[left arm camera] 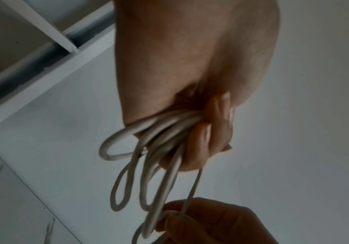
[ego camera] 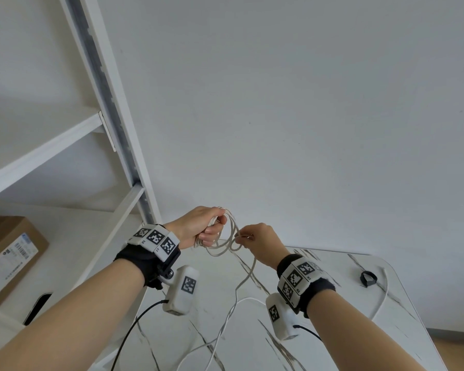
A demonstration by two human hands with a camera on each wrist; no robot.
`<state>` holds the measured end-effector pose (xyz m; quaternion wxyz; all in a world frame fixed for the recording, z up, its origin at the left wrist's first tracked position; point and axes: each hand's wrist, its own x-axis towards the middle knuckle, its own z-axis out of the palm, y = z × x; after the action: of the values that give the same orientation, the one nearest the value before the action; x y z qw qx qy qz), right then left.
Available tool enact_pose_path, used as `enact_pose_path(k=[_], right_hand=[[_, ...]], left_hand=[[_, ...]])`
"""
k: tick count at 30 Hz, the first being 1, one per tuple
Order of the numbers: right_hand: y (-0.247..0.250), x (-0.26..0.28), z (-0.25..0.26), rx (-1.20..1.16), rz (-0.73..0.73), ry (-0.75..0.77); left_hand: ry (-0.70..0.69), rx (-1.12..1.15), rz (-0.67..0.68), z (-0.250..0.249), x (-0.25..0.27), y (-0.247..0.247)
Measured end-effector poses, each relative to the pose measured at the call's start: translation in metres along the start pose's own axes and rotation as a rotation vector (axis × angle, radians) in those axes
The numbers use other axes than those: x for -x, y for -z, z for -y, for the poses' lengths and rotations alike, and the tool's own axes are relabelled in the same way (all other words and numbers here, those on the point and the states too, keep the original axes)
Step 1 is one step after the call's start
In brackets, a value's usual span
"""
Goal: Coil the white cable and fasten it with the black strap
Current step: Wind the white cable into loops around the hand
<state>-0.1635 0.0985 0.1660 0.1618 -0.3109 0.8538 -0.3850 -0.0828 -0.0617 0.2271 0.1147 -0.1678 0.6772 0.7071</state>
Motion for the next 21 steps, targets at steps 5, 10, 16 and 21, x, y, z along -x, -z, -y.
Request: enact_pose_path(k=[5, 10, 16, 21], right_hand=[[0.011, 0.002, -0.004, -0.249, 0.067, -0.023], [0.016, 0.009, -0.006, -0.655, 0.060, -0.140], [0.025, 0.009, -0.013, -0.797, -0.146, -0.220], [0.027, 0.006, -0.026, -0.723, -0.252, -0.327]], left_hand=[[-0.011, 0.022, -0.029, 0.001, 0.003, 0.008], [-0.026, 0.025, -0.072, 0.001, 0.005, 0.015], [-0.019, 0.019, -0.111, 0.005, 0.007, 0.019], [-0.030, 0.001, -0.108, 0.007, 0.007, 0.018]])
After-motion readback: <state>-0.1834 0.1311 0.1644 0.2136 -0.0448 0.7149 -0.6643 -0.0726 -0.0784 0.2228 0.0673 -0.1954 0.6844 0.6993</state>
